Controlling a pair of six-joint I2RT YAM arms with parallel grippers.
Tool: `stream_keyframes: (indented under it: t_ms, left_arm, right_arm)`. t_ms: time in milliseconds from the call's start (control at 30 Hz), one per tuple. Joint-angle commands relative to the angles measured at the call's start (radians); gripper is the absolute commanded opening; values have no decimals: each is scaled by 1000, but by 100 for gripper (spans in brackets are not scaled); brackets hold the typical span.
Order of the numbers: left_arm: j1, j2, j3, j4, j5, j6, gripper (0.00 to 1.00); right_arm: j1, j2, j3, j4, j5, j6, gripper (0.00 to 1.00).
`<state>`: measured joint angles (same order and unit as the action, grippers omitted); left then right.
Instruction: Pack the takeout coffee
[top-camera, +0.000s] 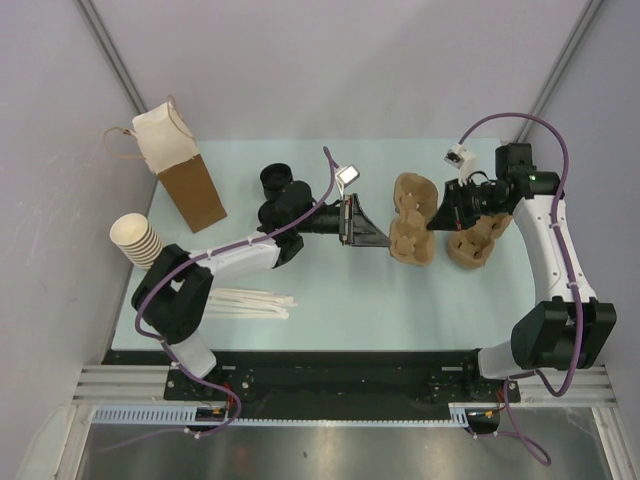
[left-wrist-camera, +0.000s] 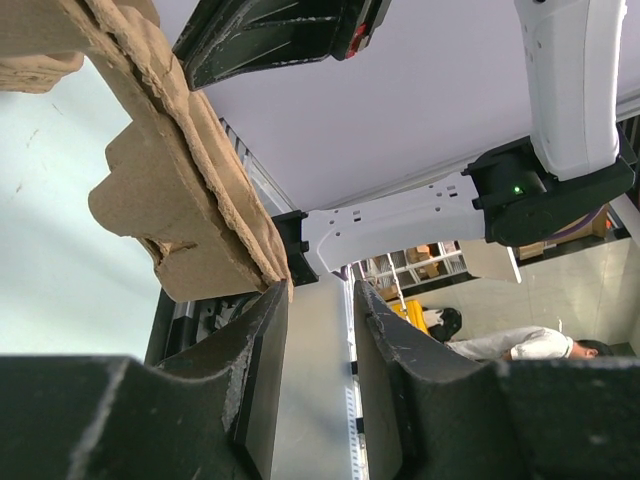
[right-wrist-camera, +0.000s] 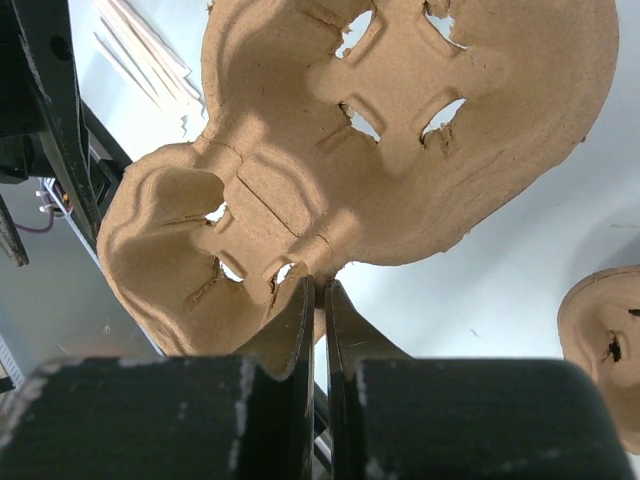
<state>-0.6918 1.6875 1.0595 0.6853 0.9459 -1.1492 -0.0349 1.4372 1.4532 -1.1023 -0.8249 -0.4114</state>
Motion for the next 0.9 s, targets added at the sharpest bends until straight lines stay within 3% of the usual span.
stream_keyframes:
  t_ms: [0, 367, 867]
  left_arm:
    - [-6, -11, 8, 23, -13, 9, 38]
    - [-6, 8, -6, 65, -30, -32, 47]
    - [-51, -15, 68, -196, -62, 154, 47]
  right_arm:
    - [10, -44, -1, 24, -46, 13, 0]
    - [32, -50, -2, 13, -77, 23, 0]
    - [148, -64, -2, 59, 95, 65, 0]
